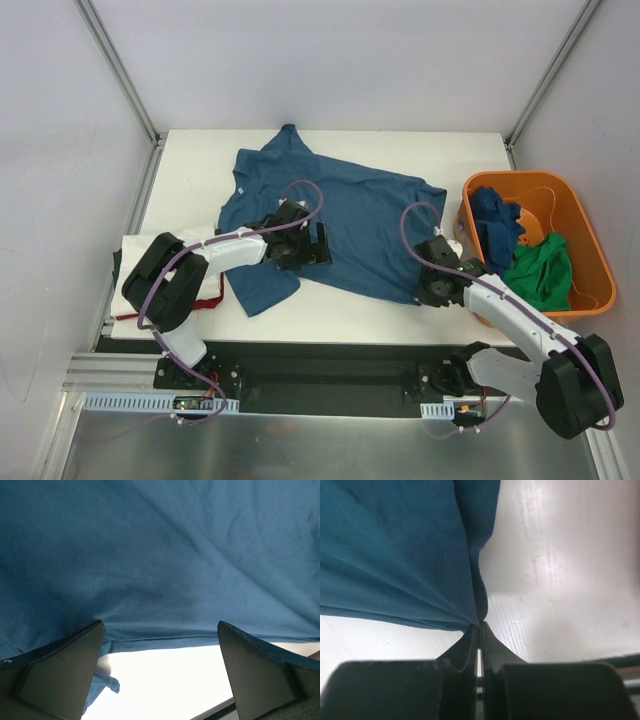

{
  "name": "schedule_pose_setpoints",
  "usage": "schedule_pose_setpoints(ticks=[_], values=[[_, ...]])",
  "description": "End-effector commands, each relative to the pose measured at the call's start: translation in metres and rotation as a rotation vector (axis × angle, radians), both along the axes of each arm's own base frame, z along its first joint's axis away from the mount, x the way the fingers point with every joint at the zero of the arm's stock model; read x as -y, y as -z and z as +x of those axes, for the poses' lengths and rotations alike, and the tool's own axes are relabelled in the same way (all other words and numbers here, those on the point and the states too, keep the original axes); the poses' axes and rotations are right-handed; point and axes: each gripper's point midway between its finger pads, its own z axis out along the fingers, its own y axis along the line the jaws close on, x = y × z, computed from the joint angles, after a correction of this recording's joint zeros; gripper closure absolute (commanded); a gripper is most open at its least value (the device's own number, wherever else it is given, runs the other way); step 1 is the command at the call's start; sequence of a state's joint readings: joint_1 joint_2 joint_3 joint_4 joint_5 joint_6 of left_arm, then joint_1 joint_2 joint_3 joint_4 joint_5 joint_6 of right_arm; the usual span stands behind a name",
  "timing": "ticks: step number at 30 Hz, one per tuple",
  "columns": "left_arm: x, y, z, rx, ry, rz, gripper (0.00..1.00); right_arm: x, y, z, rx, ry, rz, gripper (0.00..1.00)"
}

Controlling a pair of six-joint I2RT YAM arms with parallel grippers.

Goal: Fold and stack the t-shirts
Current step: Flatten out the tshirt

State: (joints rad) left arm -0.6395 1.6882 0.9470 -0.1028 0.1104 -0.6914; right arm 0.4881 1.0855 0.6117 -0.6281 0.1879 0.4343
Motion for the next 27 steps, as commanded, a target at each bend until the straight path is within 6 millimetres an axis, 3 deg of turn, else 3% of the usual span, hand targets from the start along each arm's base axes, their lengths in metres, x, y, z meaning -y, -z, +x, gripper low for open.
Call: schedule_pose_setpoints(ticks=[1,5,10,13,14,19,21,25,27], values=[[-0.031,0.035,-0.035,-0.127,0.012,0.123,0.01,0.047,-0.034,-0.014,-0.02,0.054,-0.224,0.97],[-0.028,0.033,-0.045,-0.129,0.049,0.114,0.01,0.053,-0.04,-0.02,-0.058,0.032,-0.252,0.92],[-0.015,0.019,-0.07,-0.11,0.135,0.074,0.01,0.035,-0.024,-0.029,-0.135,-0.019,-0.168,0.85],[-0.01,0.008,-0.082,-0.083,0.166,0.053,0.01,0.027,-0.021,-0.034,-0.154,-0.064,-0.125,0.63],[-0.011,0.004,-0.085,-0.079,0.169,0.054,0.01,0.022,-0.025,-0.033,-0.136,-0.085,-0.099,0.41],[0.003,-0.037,-0.087,0.022,0.212,-0.021,0.01,0.002,-0.053,-0.027,-0.011,-0.206,0.018,0.17],[0.007,-0.054,-0.088,0.061,0.232,-0.053,0.01,-0.011,-0.065,-0.021,0.06,-0.24,0.089,0.0],[0.005,-0.073,-0.084,0.121,0.224,-0.067,0.01,-0.051,-0.069,-0.022,0.089,-0.327,0.297,0.03],[-0.003,-0.077,-0.077,0.163,0.196,-0.035,0.01,-0.058,-0.066,-0.014,0.087,-0.327,0.312,0.04]])
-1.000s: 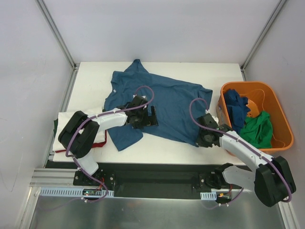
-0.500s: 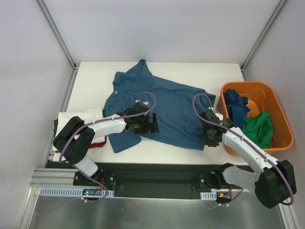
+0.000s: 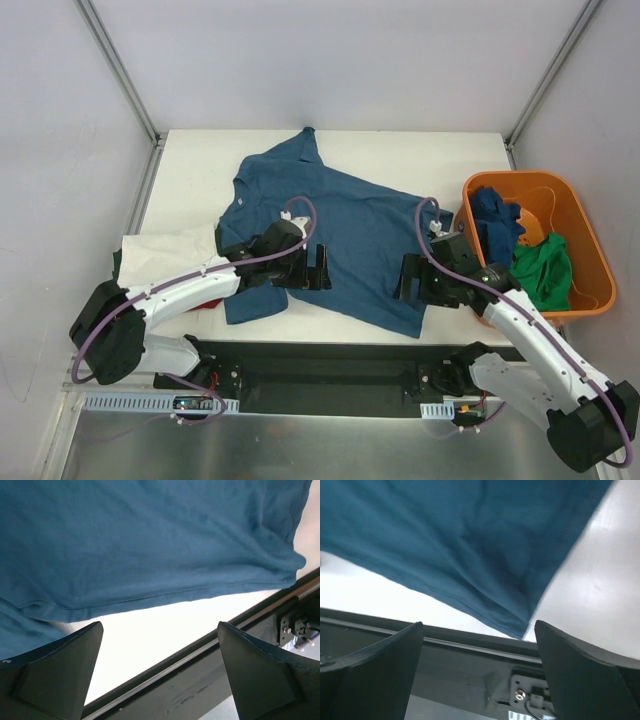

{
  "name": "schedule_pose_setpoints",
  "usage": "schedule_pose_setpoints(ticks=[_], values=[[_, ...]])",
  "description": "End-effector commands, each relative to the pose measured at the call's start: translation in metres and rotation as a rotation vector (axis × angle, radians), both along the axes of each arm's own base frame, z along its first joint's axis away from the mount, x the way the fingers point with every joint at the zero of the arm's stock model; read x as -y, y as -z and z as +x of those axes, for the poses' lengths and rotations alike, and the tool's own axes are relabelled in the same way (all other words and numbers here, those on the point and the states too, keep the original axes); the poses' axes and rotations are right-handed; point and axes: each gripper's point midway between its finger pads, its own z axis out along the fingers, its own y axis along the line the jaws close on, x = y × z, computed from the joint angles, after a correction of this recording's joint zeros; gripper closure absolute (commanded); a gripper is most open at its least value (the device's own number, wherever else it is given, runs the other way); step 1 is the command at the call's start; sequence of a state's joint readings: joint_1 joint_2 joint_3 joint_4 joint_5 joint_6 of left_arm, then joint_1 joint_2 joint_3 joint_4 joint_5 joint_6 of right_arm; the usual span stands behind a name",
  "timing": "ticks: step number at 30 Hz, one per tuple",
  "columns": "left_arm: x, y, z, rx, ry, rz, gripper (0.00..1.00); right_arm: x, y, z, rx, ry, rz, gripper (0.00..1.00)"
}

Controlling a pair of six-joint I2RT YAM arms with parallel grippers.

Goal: Fold and stack the t-shirts
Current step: Flatten out the tshirt

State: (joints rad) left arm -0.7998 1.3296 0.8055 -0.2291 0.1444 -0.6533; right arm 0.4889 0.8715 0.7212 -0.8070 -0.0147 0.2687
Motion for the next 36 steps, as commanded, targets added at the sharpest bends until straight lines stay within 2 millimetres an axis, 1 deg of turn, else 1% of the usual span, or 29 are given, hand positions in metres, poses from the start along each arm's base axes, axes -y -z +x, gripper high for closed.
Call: schedule_pose_setpoints(ticks=[1,2,4,5,6,7,8,9,10,11,12,13,14,16,17,19,20,21,22,23,24,25,27,28,29,30,31,33,36], values=[[-0.012,-0.021,0.012,0.099,-0.03,0.045,0.01,-0.033,-0.003,0.016,0.022,-0.074,0.12,0.03],[-0.014,-0.023,0.014,0.109,-0.04,0.056,0.01,-0.033,0.001,0.023,0.01,-0.063,0.092,0.04],[-0.023,-0.022,0.021,0.137,-0.079,0.098,0.01,-0.03,-0.005,0.043,0.048,-0.028,0.047,0.03],[-0.026,-0.02,0.023,0.141,-0.093,0.113,0.01,-0.03,0.001,0.05,0.033,-0.025,0.015,0.03],[-0.028,-0.019,0.025,0.145,-0.104,0.121,0.01,-0.026,-0.008,0.067,0.074,0.007,-0.025,0.03],[-0.03,-0.019,0.028,0.146,-0.116,0.126,0.01,-0.024,-0.009,0.075,0.077,0.019,-0.053,0.03],[-0.029,-0.016,0.03,0.137,-0.12,0.135,0.01,-0.022,0.001,0.081,0.04,0.026,-0.104,0.03],[-0.029,-0.015,0.031,0.131,-0.123,0.138,0.01,-0.015,-0.001,0.093,0.059,0.054,-0.166,0.03],[-0.025,-0.017,0.035,0.132,-0.123,0.13,0.01,-0.015,-0.011,0.108,0.083,0.075,-0.183,0.03],[-0.022,-0.011,0.036,0.114,-0.119,0.145,0.01,-0.01,-0.002,0.117,0.045,0.093,-0.24,0.03],[-0.019,-0.01,0.037,0.107,-0.112,0.146,0.01,-0.002,-0.003,0.126,0.05,0.122,-0.289,0.03],[-0.011,-0.014,0.041,0.104,-0.104,0.13,0.01,-0.003,-0.015,0.143,0.072,0.143,-0.288,0.03],[-0.008,-0.006,0.042,0.081,-0.096,0.145,0.01,0.003,-0.005,0.151,0.034,0.162,-0.324,0.03],[0.003,-0.01,0.048,0.079,-0.083,0.127,0.01,0.01,-0.006,0.17,0.042,0.203,-0.351,0.03],[0.011,-0.004,0.045,0.048,-0.056,0.118,0.01,0.016,-0.006,0.185,0.031,0.234,-0.359,0.03],[0.023,-0.005,0.05,0.052,-0.035,0.082,0.01,0.025,-0.008,0.202,0.042,0.288,-0.384,0.03],[0.028,-0.001,0.049,0.035,-0.019,0.073,0.01,0.03,-0.009,0.216,0.037,0.308,-0.397,0.02],[0.029,0.002,0.049,0.03,-0.013,0.075,0.01,0.034,-0.01,0.222,0.038,0.32,-0.417,0.01],[0.031,0.004,0.05,0.029,-0.011,0.073,0.01,0.041,0.0,0.227,0.007,0.334,-0.445,0.01],[0.031,0.01,0.05,0.017,-0.011,0.081,0.01,0.046,-0.001,0.229,-0.011,0.344,-0.468,0.03],[0.03,0.013,0.049,0.011,-0.011,0.088,0.01,0.051,-0.006,0.238,0.008,0.366,-0.492,0.04],[0.03,0.017,0.048,0.006,-0.011,0.09,0.01,0.058,0.002,0.24,-0.02,0.384,-0.506,0.06],[0.028,0.026,0.045,-0.013,-0.007,0.103,0.01,0.061,0.01,0.243,-0.029,0.41,-0.497,0.11],[0.026,0.031,0.043,-0.021,-0.007,0.112,0.0,0.065,0.015,0.245,-0.035,0.425,-0.495,0.15],[0.025,0.034,0.042,-0.029,-0.006,0.118,0.01,0.066,0.018,0.251,-0.021,0.437,-0.479,0.17],[0.025,0.037,0.041,-0.035,-0.005,0.12,0.01,0.064,0.021,0.253,-0.025,0.44,-0.459,0.21],[0.024,0.04,0.038,-0.048,-0.001,0.121,0.01,0.066,0.026,0.255,-0.03,0.445,-0.449,0.31],[0.023,0.045,0.036,-0.059,0.001,0.125,0.01,0.06,0.03,0.262,-0.024,0.434,-0.407,0.34],[0.018,0.053,0.034,-0.067,-0.012,0.145,0.01,0.057,0.037,0.268,-0.026,0.421,-0.396,0.35]])
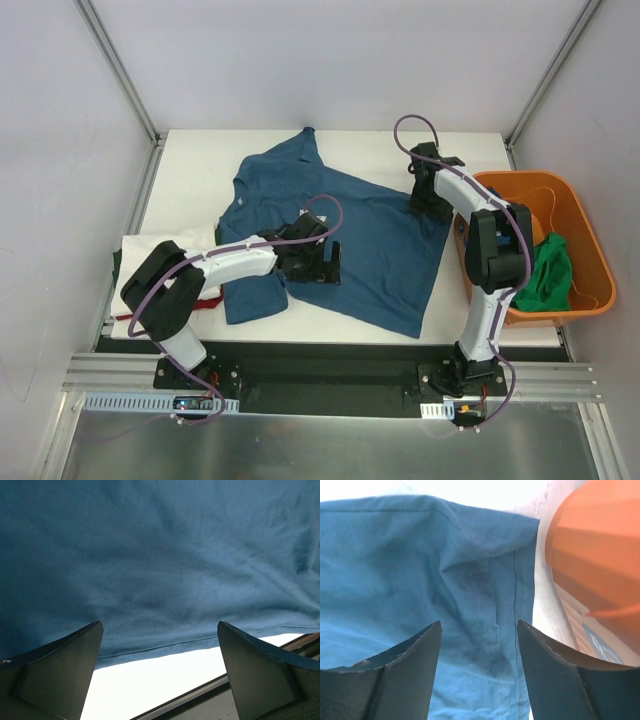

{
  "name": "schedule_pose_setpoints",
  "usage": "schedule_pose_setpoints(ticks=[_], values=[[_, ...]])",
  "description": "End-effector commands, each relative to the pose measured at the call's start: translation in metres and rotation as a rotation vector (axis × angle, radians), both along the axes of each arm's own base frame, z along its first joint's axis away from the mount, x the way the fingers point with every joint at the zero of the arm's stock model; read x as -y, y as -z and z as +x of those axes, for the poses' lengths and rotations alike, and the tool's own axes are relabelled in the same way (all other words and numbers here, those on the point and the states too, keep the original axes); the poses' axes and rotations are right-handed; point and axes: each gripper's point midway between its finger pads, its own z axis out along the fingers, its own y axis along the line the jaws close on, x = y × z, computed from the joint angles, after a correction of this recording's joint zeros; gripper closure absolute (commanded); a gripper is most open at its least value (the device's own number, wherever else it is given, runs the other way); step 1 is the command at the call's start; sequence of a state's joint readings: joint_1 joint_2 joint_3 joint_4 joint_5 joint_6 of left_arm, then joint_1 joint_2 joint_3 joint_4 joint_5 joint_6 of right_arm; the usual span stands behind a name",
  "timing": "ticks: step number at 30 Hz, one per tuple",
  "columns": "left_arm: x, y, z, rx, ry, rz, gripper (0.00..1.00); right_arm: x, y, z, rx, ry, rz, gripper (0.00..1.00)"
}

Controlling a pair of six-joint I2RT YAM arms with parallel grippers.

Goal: Fold and stack the t-shirts
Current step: Flatten out the tshirt

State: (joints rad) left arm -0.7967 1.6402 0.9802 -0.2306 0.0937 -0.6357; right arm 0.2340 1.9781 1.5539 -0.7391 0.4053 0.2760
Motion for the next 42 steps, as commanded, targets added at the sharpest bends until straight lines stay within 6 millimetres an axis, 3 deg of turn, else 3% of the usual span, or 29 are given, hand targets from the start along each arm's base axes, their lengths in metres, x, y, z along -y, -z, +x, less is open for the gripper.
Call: schedule_pose_setpoints(ticks=[1,6,9,11,13,15,21,25,29,33,35,38,39,42], values=[[-0.005,0.012,-0.001,-0.01,0.001,0.018,0.01,-0.005,0.005,0.016,0.026,-0.004,0.028,0.35],[-0.007,0.019,0.0,-0.013,-0.008,0.039,0.01,-0.007,0.018,0.028,0.021,-0.011,0.049,0.35],[-0.007,0.021,0.003,-0.007,-0.01,0.049,0.01,-0.007,0.023,0.037,0.025,-0.012,0.057,0.47],[-0.007,0.024,0.004,-0.011,-0.01,0.056,0.01,-0.004,0.026,0.038,0.022,-0.003,0.053,0.62],[-0.009,0.028,0.006,-0.011,-0.018,0.073,0.01,0.001,0.022,0.042,0.035,0.0,0.033,0.77],[-0.01,0.03,0.008,-0.007,-0.025,0.083,0.01,0.006,0.014,0.045,0.049,-0.014,-0.005,0.82],[-0.013,0.041,0.006,-0.039,-0.027,0.1,0.01,0.023,-0.013,0.059,0.092,-0.066,-0.111,0.85],[-0.014,0.043,0.006,-0.041,-0.023,0.104,0.01,0.032,-0.033,0.084,0.137,-0.098,-0.183,0.85],[-0.011,0.04,0.009,-0.032,-0.018,0.097,0.01,0.043,-0.033,0.098,0.111,-0.101,-0.208,0.84],[-0.007,0.036,0.008,-0.037,-0.008,0.077,0.01,0.048,-0.015,0.092,0.034,-0.106,-0.197,0.77],[0.001,0.027,0.009,-0.031,0.017,0.044,0.01,0.04,-0.011,0.086,0.013,-0.126,-0.155,0.72],[0.011,0.005,0.014,0.009,0.046,-0.007,0.01,0.03,-0.026,0.085,0.045,-0.143,-0.099,0.59],[0.014,-0.007,0.016,0.029,0.053,-0.033,0.01,0.026,-0.04,0.086,0.078,-0.152,-0.078,0.47],[0.022,-0.037,0.022,0.09,0.071,-0.092,0.01,0.009,-0.072,0.086,0.147,-0.222,-0.023,0.32]])
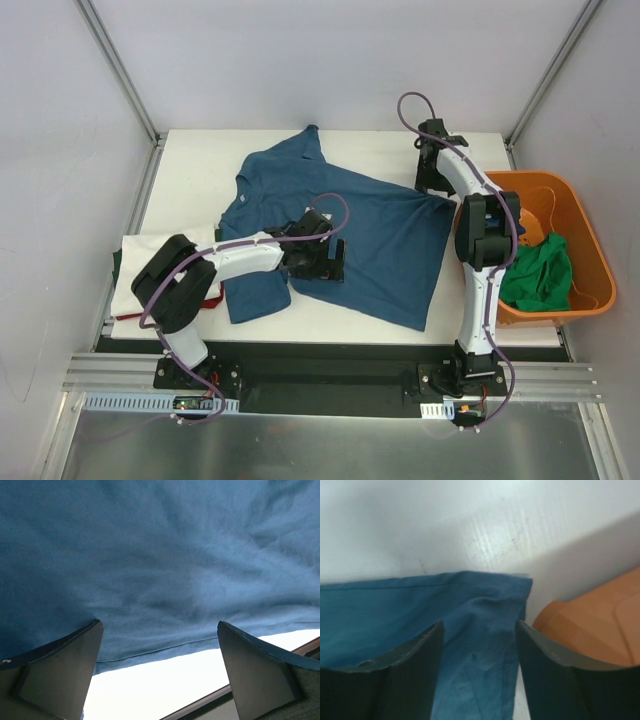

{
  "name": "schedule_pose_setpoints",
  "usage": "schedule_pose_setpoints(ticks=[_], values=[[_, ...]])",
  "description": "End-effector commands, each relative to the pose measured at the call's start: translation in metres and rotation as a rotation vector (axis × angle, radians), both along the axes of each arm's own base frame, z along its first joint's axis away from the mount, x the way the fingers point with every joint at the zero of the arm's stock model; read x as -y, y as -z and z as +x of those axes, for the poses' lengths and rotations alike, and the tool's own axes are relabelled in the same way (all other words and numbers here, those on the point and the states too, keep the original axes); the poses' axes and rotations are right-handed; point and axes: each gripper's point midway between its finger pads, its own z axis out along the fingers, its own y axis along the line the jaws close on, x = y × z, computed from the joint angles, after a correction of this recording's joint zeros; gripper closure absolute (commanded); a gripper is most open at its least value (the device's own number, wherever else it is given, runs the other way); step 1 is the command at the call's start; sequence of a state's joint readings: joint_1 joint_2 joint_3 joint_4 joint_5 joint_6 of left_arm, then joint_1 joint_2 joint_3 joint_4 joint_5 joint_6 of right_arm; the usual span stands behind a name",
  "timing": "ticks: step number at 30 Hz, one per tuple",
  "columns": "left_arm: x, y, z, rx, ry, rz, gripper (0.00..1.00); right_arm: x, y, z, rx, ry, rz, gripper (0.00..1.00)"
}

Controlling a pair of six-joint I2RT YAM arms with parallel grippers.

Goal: Fold and stack the t-shirts
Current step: Flatten out the tshirt

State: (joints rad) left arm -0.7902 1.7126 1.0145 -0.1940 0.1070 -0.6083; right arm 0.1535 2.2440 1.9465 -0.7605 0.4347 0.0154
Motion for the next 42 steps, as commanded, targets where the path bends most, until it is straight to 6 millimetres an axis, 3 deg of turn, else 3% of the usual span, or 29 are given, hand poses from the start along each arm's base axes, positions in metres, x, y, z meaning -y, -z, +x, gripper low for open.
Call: schedule_pose_setpoints(ticks=[1,3,6,7,9,11,13,14,19,22,24,26,28,29,32,36,42], values=[[0.014,-0.055,0.014,0.107,0.055,-0.104,0.01,-0.029,-0.075,-0.001,0.132,-0.111,0.097,0.29],[0.015,-0.074,0.02,0.16,0.053,-0.125,0.01,-0.037,-0.093,-0.005,0.164,-0.144,0.113,0.22],[0.008,-0.091,0.035,0.248,0.027,-0.106,0.01,-0.052,-0.1,-0.018,0.164,-0.185,0.168,0.19],[0.001,-0.094,0.043,0.272,0.006,-0.092,0.01,-0.056,-0.089,-0.028,0.132,-0.191,0.188,0.18],[-0.006,-0.099,0.053,0.285,-0.018,-0.095,0.01,-0.073,-0.089,-0.04,0.121,-0.227,0.269,0.15],[-0.017,-0.104,0.069,0.283,-0.053,-0.111,0.01,-0.086,-0.07,-0.061,0.061,-0.227,0.345,0.06],[-0.026,-0.104,0.08,0.288,-0.078,-0.104,0.01,-0.091,-0.065,-0.074,0.051,-0.205,0.368,0.04],[-0.035,-0.104,0.088,0.288,-0.1,-0.1,0.01,-0.09,-0.051,-0.086,0.016,-0.192,0.372,0.04],[-0.055,-0.08,0.108,0.238,-0.144,-0.067,0.01,-0.081,-0.032,-0.115,-0.03,-0.16,0.356,0.03],[-0.06,-0.067,0.126,0.2,-0.166,-0.068,0.01,-0.067,-0.023,-0.129,-0.052,-0.109,0.3,0.01],[-0.062,-0.059,0.139,0.183,-0.181,-0.063,0.01,-0.055,-0.02,-0.135,-0.069,-0.059,0.247,0.06],[-0.065,-0.058,0.15,0.17,-0.195,-0.08,0.01,-0.047,-0.014,-0.137,-0.085,-0.034,0.206,0.12],[-0.076,-0.043,0.161,0.163,-0.229,-0.036,0.01,-0.047,-0.011,-0.134,-0.096,-0.045,0.195,0.19],[-0.079,-0.041,0.165,0.161,-0.238,-0.03,0.01,-0.047,-0.004,-0.132,-0.114,-0.048,0.191,0.28],[-0.094,-0.021,0.166,0.103,-0.276,-0.003,0.01,-0.045,0.001,-0.123,-0.12,-0.039,0.165,0.37],[-0.117,-0.001,0.166,0.059,-0.334,0.04,0.01,-0.046,0.007,-0.107,-0.124,-0.028,0.189,0.4],[-0.143,0.006,0.163,0.05,-0.398,0.092,0.01,-0.06,0.019,-0.082,-0.131,-0.063,0.237,0.39]])
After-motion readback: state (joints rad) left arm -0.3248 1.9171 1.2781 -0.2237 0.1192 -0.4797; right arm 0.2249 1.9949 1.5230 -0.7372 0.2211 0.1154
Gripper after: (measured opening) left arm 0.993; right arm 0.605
